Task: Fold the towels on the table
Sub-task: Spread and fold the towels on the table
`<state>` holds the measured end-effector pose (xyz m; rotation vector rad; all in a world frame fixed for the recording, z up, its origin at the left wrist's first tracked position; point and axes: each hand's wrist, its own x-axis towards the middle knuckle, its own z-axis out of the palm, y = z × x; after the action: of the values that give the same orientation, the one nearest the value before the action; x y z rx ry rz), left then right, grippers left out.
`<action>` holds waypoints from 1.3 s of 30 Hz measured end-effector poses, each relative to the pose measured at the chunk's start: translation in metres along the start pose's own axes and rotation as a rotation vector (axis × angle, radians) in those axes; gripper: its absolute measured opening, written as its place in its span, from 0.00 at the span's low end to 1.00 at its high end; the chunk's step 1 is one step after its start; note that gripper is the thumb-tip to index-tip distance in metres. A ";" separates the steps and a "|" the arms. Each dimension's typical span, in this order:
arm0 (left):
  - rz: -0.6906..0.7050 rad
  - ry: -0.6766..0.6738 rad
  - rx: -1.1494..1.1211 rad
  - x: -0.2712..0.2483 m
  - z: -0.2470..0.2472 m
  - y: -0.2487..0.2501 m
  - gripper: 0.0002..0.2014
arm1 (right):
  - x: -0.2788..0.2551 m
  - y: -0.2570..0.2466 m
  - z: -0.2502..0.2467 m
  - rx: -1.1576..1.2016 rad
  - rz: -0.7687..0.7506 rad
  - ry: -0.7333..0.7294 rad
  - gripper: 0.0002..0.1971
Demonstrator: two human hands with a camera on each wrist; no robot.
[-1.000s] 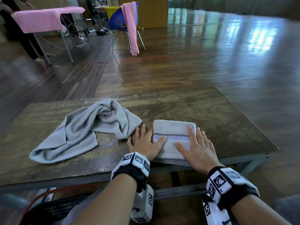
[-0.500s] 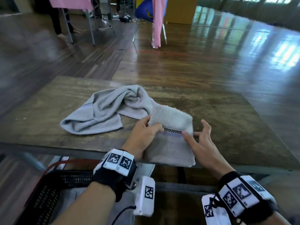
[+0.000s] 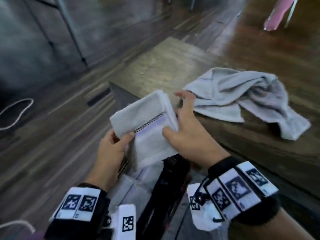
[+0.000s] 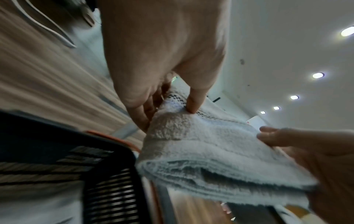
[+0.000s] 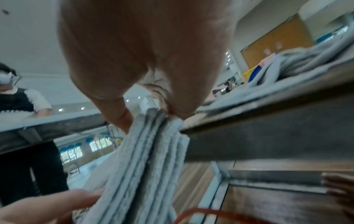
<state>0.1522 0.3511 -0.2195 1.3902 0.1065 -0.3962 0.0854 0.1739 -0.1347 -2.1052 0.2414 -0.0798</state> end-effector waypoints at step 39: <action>-0.346 0.213 0.711 0.041 -0.007 -0.138 0.10 | 0.049 0.074 0.075 -0.177 0.241 -0.203 0.09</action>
<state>0.1456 0.3320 -0.3625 2.1255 0.4150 -0.6069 0.1342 0.1900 -0.2387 -2.2235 0.3887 0.3072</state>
